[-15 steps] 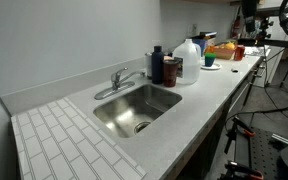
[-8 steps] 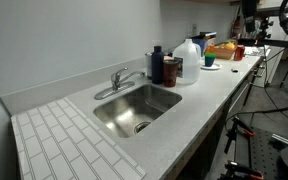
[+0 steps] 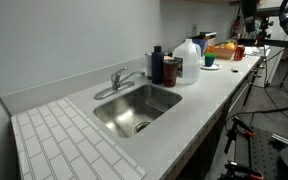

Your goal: Turn the faucet to the left

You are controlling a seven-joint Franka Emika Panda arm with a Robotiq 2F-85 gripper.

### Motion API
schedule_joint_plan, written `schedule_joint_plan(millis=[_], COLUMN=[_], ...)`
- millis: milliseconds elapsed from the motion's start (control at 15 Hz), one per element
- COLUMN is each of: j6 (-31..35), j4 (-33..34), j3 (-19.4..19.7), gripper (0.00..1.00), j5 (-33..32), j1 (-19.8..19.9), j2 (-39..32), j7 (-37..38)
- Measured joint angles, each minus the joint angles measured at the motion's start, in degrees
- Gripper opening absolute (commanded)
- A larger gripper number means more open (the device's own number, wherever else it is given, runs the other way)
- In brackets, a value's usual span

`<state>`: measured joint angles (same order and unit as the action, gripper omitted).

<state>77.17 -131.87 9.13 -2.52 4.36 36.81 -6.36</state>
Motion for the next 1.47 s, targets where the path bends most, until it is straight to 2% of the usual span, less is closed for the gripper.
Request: schedule_joint_plan(millis=[600,1200,1467], j6=[0.7,9.0,9.6], j4=[-0.2,-1.0,-1.4], j3=[0.0,0.0,0.0], gripper=[1.00,1.00,1.00], j5=[0.1,0.3,0.3], j1=[0.0,0.0,0.0], j2=[-0.1,0.0,0.0], j7=[0.3,0.2,0.2])
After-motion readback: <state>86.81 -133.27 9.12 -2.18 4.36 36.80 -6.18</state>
